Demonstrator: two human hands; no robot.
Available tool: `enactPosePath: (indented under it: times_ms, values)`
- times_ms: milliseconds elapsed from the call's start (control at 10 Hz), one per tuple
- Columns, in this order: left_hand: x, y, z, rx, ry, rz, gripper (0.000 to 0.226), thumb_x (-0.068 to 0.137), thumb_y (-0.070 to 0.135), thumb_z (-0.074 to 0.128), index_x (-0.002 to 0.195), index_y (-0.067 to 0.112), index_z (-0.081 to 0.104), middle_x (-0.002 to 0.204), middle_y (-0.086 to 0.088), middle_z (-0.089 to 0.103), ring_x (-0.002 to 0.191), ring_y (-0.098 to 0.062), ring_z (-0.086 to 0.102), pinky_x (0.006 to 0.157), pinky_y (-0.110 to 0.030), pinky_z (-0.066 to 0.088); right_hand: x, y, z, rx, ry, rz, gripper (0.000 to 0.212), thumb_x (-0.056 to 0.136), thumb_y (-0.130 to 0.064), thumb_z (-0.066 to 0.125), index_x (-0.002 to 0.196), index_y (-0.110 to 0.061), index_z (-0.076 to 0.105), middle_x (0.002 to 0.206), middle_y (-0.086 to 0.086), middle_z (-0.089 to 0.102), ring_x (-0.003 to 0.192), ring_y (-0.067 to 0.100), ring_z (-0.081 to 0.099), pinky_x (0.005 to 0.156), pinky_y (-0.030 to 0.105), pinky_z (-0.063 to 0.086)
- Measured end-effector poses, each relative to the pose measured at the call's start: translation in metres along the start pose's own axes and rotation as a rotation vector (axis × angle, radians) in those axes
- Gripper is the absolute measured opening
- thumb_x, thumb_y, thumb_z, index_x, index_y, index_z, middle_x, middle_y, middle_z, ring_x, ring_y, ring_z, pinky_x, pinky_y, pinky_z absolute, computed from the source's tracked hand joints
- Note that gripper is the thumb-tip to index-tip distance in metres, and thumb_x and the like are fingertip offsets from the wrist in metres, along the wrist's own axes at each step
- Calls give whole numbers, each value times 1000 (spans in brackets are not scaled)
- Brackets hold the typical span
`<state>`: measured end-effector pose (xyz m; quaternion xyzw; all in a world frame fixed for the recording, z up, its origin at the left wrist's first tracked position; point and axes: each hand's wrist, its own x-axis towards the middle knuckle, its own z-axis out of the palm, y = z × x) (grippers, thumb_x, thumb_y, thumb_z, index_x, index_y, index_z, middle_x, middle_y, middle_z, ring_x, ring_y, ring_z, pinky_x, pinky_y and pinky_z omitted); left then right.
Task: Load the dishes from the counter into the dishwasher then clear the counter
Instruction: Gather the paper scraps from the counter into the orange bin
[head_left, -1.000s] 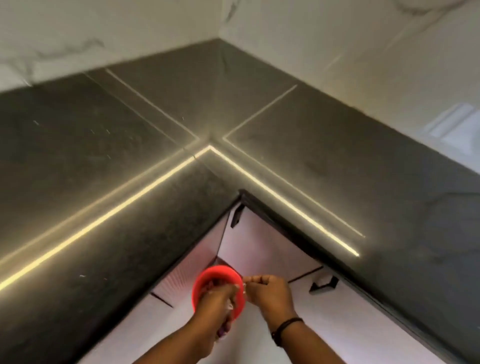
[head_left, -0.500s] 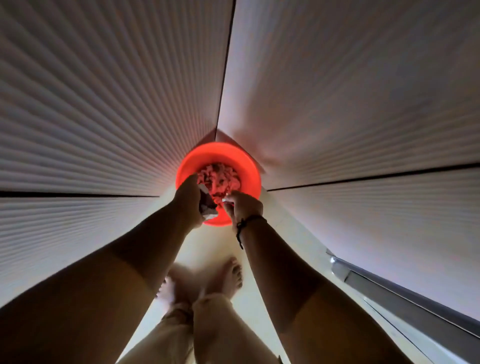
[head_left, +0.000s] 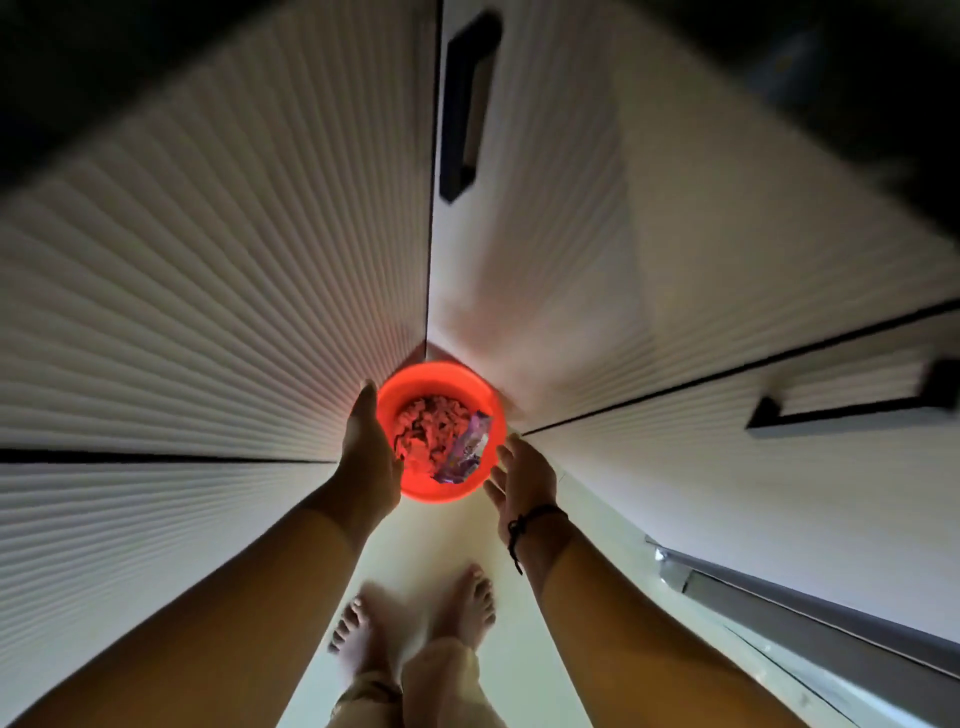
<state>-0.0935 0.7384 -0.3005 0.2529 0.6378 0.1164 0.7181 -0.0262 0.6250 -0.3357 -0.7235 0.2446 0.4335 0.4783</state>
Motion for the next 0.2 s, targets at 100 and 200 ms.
enactPosePath:
  times_ms: [100,200]
  values:
    - [-22,21,-5,38,-57,94,37,98,47,40,127,26,46,99,3,53,103,-17,49,86,-28,38,-42,-24,-3,101,-94,13,33,102,-23,39,127,-8,55,115,6,56,117,30,54,105,45,38]
    - [-45,32,-10,313,-55,221,30,98,38,46,116,17,58,95,-4,60,92,-23,56,82,-32,46,-75,-33,-6,73,-113,-18,26,101,-30,40,94,-16,61,113,0,60,105,21,54,100,40,41]
